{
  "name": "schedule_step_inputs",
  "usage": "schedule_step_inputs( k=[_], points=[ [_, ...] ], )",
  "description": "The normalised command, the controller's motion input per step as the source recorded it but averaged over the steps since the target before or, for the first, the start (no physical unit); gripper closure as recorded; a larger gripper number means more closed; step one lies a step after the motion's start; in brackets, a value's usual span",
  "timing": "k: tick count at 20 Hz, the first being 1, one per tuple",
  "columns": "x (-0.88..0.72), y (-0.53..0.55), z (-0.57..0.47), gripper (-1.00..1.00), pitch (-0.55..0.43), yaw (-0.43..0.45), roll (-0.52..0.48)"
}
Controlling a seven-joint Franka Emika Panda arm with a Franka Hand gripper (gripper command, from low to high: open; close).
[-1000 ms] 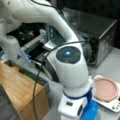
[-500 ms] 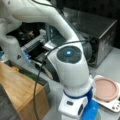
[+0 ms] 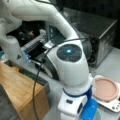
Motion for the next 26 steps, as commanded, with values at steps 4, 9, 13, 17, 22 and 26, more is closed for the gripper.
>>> schedule_step_inputs(
  k=[4, 9, 13, 17, 22, 26],
  points=[
    [-0.12, 0.14, -0.01, -1.00, 0.044, -0.070, -0.114],
    [-0.13, 0.14, -0.02, -1.00, 0.026, -0.060, -0.127],
    [-0.15, 0.16, -0.01, -1.00, 0.017, -0.052, -0.140],
    [-0.18, 0.20, 0.04, -1.00, 0.037, -0.067, -0.142],
    [-0.24, 0.32, 0.14, -1.00, 0.058, -0.131, -0.140],
    [-0.27, 0.41, 0.12, -1.00, 0.022, -0.156, -0.129]
  ],
)
